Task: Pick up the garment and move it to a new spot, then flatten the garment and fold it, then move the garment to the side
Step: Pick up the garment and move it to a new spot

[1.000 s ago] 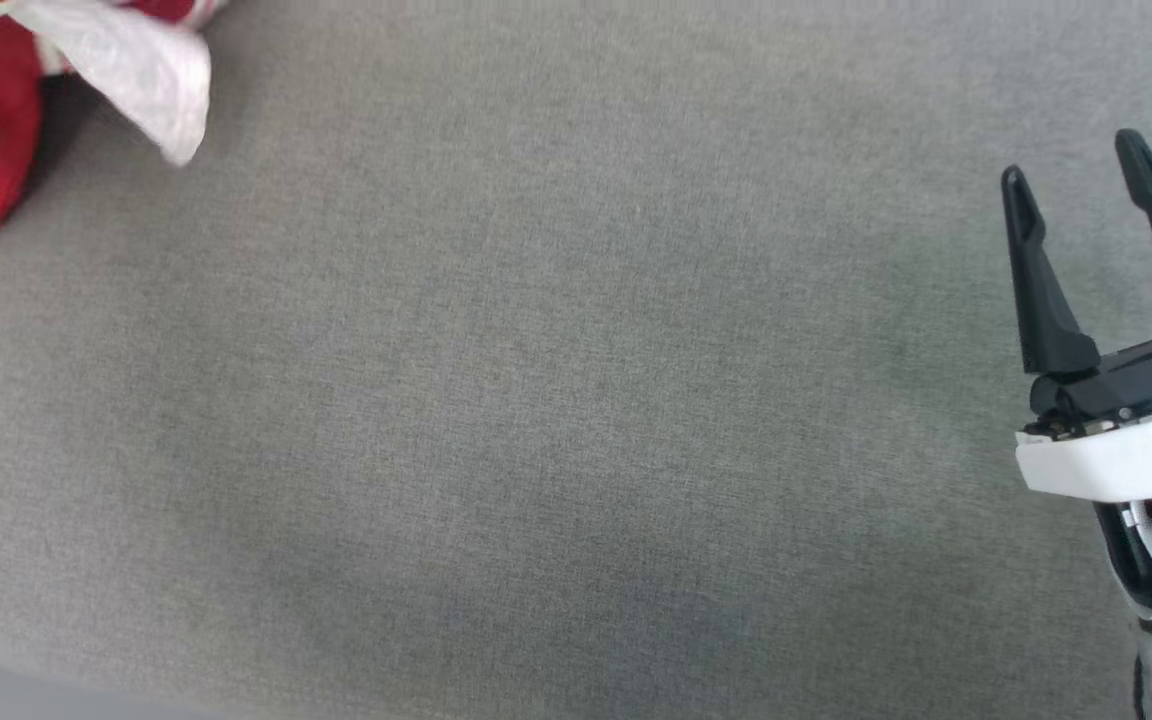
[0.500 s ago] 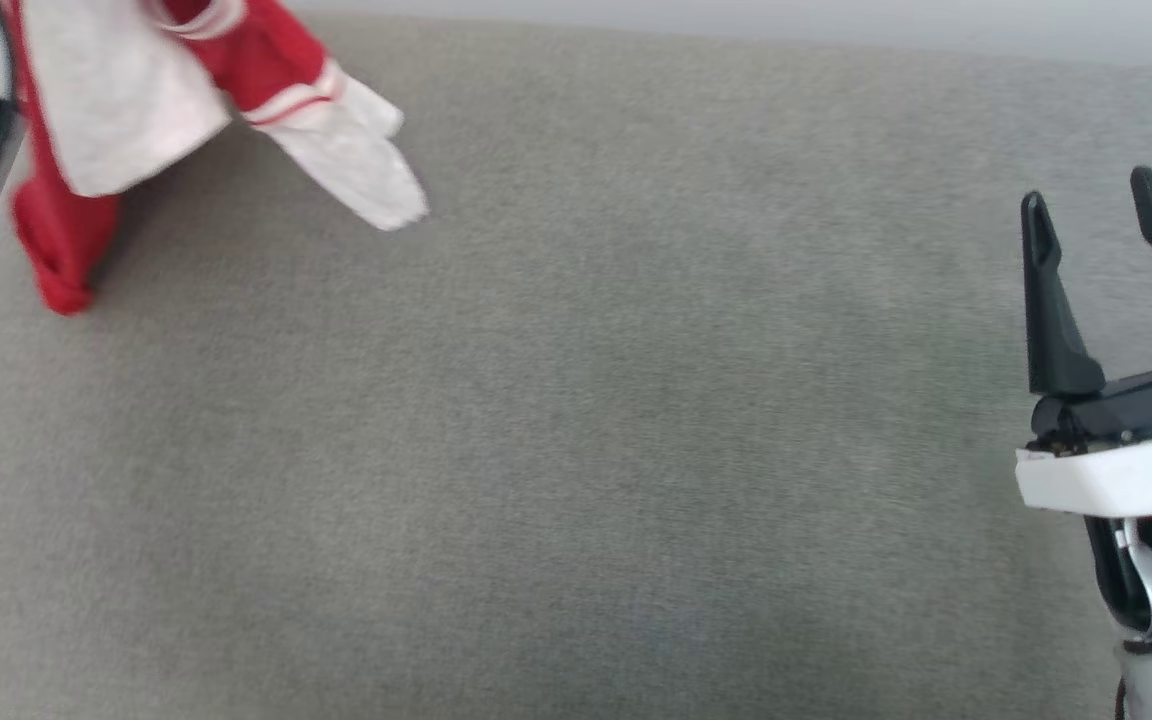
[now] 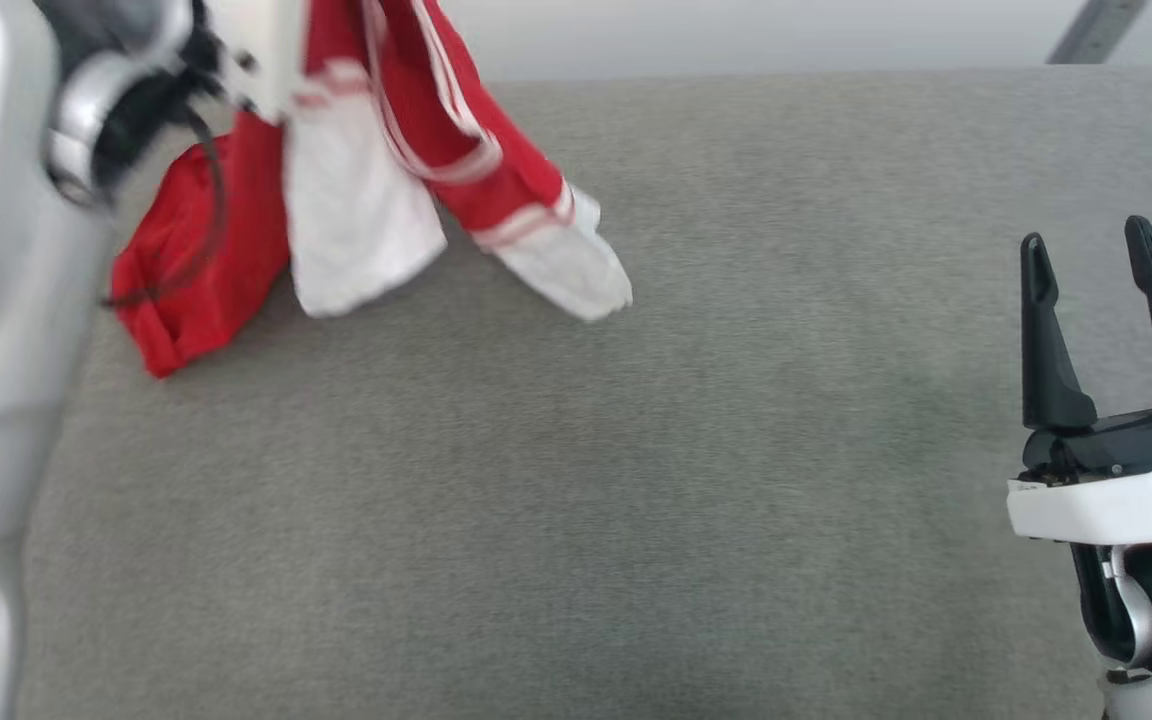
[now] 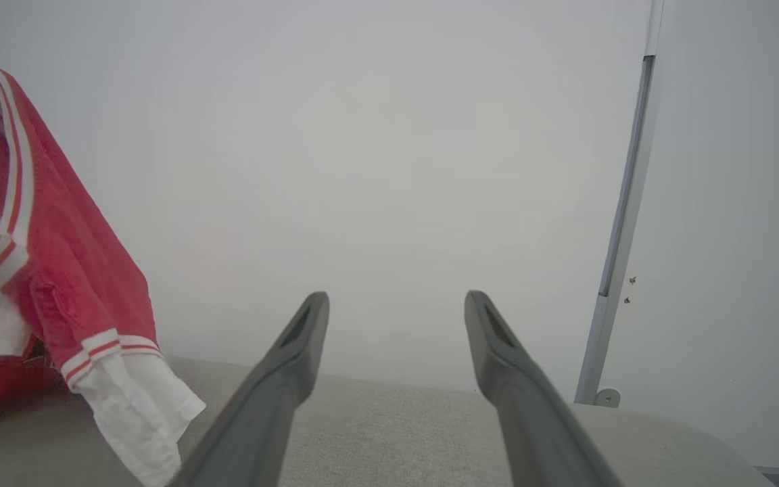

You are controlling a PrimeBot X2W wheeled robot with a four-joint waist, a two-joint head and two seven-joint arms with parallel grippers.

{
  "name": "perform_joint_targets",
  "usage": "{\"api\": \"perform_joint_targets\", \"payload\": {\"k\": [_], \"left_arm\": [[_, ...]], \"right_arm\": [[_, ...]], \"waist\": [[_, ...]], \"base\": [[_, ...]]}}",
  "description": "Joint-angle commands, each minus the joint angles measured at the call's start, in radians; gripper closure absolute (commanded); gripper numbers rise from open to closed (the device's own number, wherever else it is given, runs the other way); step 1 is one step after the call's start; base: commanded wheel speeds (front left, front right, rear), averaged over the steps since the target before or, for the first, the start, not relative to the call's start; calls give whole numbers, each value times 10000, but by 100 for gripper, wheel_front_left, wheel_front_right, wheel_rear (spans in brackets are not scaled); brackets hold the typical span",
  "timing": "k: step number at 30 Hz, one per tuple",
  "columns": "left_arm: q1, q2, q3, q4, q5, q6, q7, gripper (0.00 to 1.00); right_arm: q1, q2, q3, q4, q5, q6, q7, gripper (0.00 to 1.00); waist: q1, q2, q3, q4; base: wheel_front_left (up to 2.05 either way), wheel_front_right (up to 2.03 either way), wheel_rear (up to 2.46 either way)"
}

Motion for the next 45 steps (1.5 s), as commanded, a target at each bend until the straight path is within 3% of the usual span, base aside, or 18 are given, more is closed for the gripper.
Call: {"api": "perform_joint_targets", "payload": {"k": [1, 9, 17, 32, 33, 35, 36, 45], "left_arm": [[243, -42, -65, -203, -159, 102, 267, 100], [2094, -174, -798, -1610, -951, 864, 2493, 100], [3662, -261, -1435, -1526, -1328, 1494, 3604, 100], [4471, -828, -2428, 552, -1272, 1045, 3452, 100], [4447, -877, -2434, 668, -1253, 1002, 3319, 77], [4399, -945, -2358, 778, -1353, 867, 3054, 52], [4360, -977, -2245, 774, -1429, 839, 2849, 0], [4659, -705, -1582, -224, -1711, 678, 1469, 0]], "right_arm": [[119, 71, 33, 34, 55, 2, -94, 0], [140, 325, 153, 256, 140, 2, -226, 0], [-53, 487, 326, 635, 281, 2, -371, 0], [-524, 630, 485, 986, 383, 2, -432, 0], [-543, 618, 510, 1001, 378, 2, -433, 0], [-578, 593, 535, 1018, 346, 2, -433, 0], [-554, 574, 530, 1032, 326, 2, -433, 0], [-104, 337, 522, 1173, 285, 2, -436, 0]], "waist": [[0, 0, -49, -310], [0, 0, 181, -1231], [0, 0, 605, -1770], [0, 0, 1046, -1975], [0, 0, 1037, -1960], [0, 0, 968, -1913], [0, 0, 908, -1880], [0, 0, 88, -1414]], "base": [[0, 0, 0], [0, 0, 0], [0, 0, 0], [0, 0, 0], [0, 0, 0], [0, 0, 0], [0, 0, 0], [0, 0, 0]]}}
